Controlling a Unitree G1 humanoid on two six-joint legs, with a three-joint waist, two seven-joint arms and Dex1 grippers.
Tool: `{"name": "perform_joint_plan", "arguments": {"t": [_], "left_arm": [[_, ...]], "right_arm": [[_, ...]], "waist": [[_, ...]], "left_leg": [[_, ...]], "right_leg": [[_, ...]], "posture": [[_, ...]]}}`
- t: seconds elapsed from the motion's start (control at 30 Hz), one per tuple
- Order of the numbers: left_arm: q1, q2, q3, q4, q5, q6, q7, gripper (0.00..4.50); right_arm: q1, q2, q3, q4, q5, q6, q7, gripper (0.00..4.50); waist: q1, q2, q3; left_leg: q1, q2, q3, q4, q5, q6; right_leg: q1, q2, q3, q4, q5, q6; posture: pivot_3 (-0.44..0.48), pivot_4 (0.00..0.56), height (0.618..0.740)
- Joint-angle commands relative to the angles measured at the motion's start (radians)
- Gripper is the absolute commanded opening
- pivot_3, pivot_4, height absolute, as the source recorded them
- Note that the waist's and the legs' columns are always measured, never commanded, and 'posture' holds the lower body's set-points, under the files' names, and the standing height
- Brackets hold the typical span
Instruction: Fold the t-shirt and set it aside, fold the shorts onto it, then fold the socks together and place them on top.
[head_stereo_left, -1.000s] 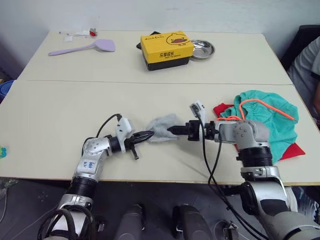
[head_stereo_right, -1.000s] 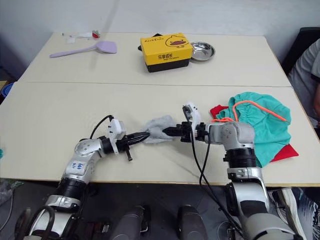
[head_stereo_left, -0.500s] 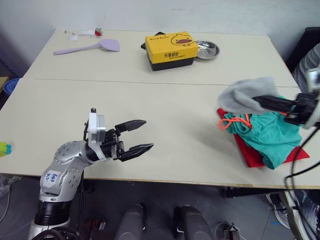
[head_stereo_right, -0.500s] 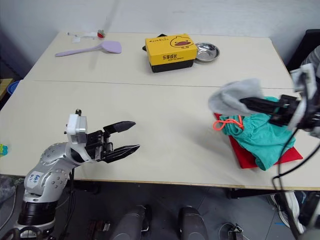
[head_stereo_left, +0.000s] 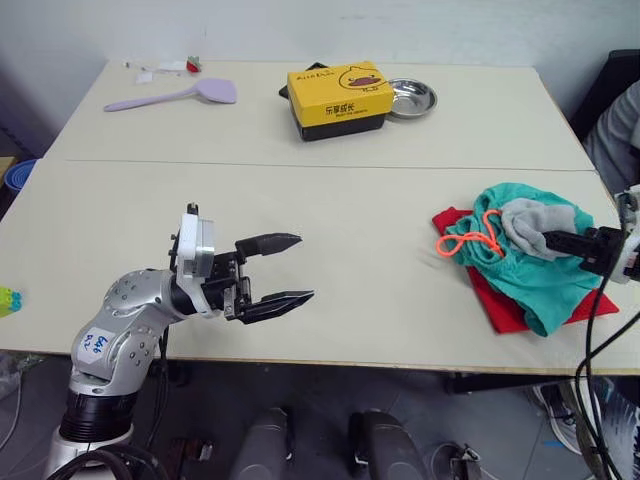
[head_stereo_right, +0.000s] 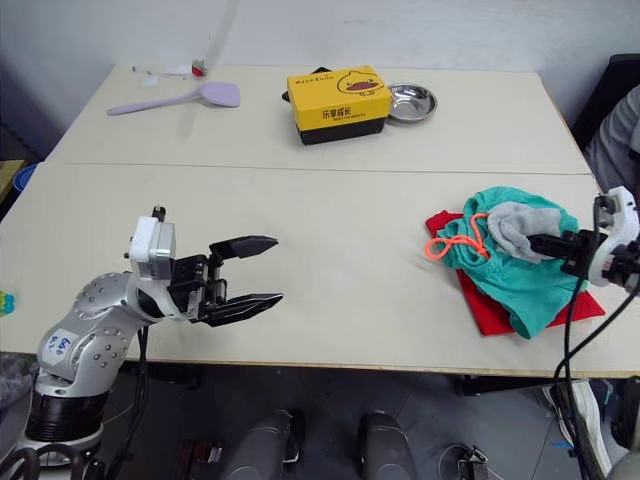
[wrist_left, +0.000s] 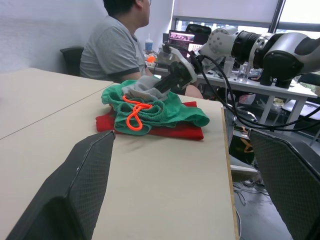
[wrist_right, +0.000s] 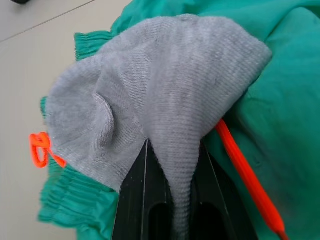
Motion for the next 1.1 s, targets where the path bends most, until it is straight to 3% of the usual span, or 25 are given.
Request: {"name": "perform_joint_plan", "arguments": {"t": [0.03, 0.27, 0.37, 0.47, 0.57, 0.63, 0.77, 0.93, 1.1], "left_arm": [[-0.018, 0.016, 0.004, 0.000, 0.015, -0.026, -0.020, 4.50], [0.015, 0.047, 0.022, 0.058, 0.073, -0.080, -0.060, 4.50], [0.061, 0.083, 0.035, 0.090, 0.091, -0.114, -0.112, 4.50], [0.093, 0.127, 0.056, 0.149, 0.159, -0.182, -0.122, 4.50], [0.120, 0.157, 0.073, 0.187, 0.230, -0.253, -0.104, 4.50], [0.158, 0.183, 0.097, 0.198, 0.266, -0.274, -0.088, 4.50], [0.219, 0.196, 0.127, 0.208, 0.314, -0.315, -0.055, 4.50], [0.239, 0.197, 0.128, 0.215, 0.360, -0.358, -0.014, 4.50], [0.223, 0.189, 0.124, 0.264, 0.384, -0.416, -0.001, 4.50]], "right_arm": [[0.012, -0.033, 0.001, -0.042, -0.019, -0.020, 0.048, 1.01], [0.195, -0.203, -0.045, -0.278, -0.018, -0.054, 0.202, 3.55], [0.298, -0.265, -0.094, -0.345, -0.052, -0.204, 0.261, 4.47], [0.344, -0.304, -0.127, -0.406, -0.072, -0.361, 0.331, 4.47], [0.338, -0.265, -0.149, -0.486, -0.044, -0.447, 0.356, 4.47], [0.351, -0.150, -0.105, -0.625, -0.001, -0.474, 0.336, 4.47], [0.437, 0.059, 0.058, -0.776, -0.079, -0.751, 0.368, 4.47], [0.456, 0.254, 0.183, -0.675, -0.157, -1.087, 0.423, 4.47], [0.474, 0.338, 0.205, -0.537, -0.177, -1.214, 0.396, 4.47]], "waist": [[0.002, 0.000, 0.000], [0.014, 0.002, 0.001], [0.009, 0.002, 0.001], [-0.001, 0.002, 0.001], [-0.008, 0.004, 0.001], [-0.013, -0.001, 0.000], [-0.019, -0.004, -0.001], [-0.009, 0.000, 0.002], [0.002, -0.001, 0.002]], "left_leg": [[0.000, 0.000, 0.000, 0.000, 0.000, 0.000], [-0.001, 0.000, -0.001, 0.000, 0.000, 0.000], [-0.001, 0.000, -0.001, -0.001, 0.000, 0.000], [0.000, 0.000, 0.000, -0.001, -0.001, 0.000], [0.001, 0.002, 0.003, -0.002, -0.001, 0.000], [0.002, 0.003, 0.004, -0.002, -0.001, -0.001], [0.003, 0.005, 0.001, -0.002, -0.004, -0.003], [-0.001, 0.002, 0.002, -0.001, -0.004, -0.001], [0.000, 0.002, 0.001, 0.002, -0.006, 0.003]], "right_leg": [[0.000, 0.000, 0.000, 0.000, 0.000, 0.000], [0.000, 0.000, -0.001, -0.002, 0.001, 0.001], [0.000, 0.000, -0.001, -0.003, 0.001, 0.001], [0.001, 0.000, 0.000, -0.004, 0.001, 0.001], [0.000, 0.000, 0.000, -0.003, 0.001, 0.001], [0.000, 0.000, 0.000, -0.003, 0.001, 0.002], [0.001, 0.002, -0.002, -0.004, 0.001, 0.002], [-0.001, -0.001, -0.002, -0.004, 0.002, 0.004], [0.002, -0.002, -0.003, -0.006, 0.004, 0.005]], "posture": [[0.000, 0.150, 0.740], [0.000, 0.150, 0.740], [0.000, 0.150, 0.740], [0.000, 0.150, 0.740], [0.000, 0.150, 0.740], [0.000, 0.150, 0.740], [0.000, 0.150, 0.740], [0.000, 0.150, 0.740], [0.000, 0.150, 0.740]]}}
